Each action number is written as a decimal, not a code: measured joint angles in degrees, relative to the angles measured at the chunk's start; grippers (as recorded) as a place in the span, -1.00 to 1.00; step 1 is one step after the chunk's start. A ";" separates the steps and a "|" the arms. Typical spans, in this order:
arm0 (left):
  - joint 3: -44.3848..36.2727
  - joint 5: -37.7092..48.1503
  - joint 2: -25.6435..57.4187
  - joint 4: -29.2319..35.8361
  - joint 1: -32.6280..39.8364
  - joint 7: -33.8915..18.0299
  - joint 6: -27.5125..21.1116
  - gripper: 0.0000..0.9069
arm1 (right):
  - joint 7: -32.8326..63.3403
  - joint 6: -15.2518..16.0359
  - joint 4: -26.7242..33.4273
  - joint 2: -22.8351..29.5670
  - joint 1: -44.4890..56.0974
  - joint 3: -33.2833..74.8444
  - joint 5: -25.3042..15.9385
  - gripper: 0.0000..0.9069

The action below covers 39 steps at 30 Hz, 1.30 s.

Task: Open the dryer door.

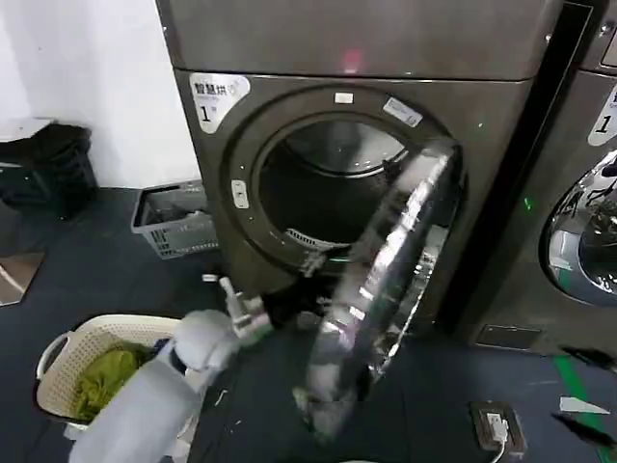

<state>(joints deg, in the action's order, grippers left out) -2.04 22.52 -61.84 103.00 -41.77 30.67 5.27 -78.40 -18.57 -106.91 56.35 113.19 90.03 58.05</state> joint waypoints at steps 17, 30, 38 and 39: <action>-20.08 -2.58 -13.01 -9.17 11.79 -5.01 0.64 1.00 | 48.88 0.13 -0.53 27.56 1.59 20.19 -28.73 1.00; -24.54 -4.19 -24.04 -19.10 15.88 -5.73 1.43 1.00 | 88.51 20.29 -4.21 35.87 -6.69 34.65 -46.31 1.00; -25.57 -4.89 -28.00 -23.48 18.45 -6.46 1.22 1.00 | 103.52 29.83 -3.03 35.86 -7.97 41.50 -53.31 1.00; -25.65 -4.88 -28.29 -23.80 18.72 -6.48 1.23 1.00 | 103.86 29.76 -2.56 35.86 -8.09 42.30 -54.27 1.00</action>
<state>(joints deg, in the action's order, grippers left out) -27.70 17.65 -90.13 79.20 -23.05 24.19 6.50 25.46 11.20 -109.47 92.21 105.10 132.33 3.79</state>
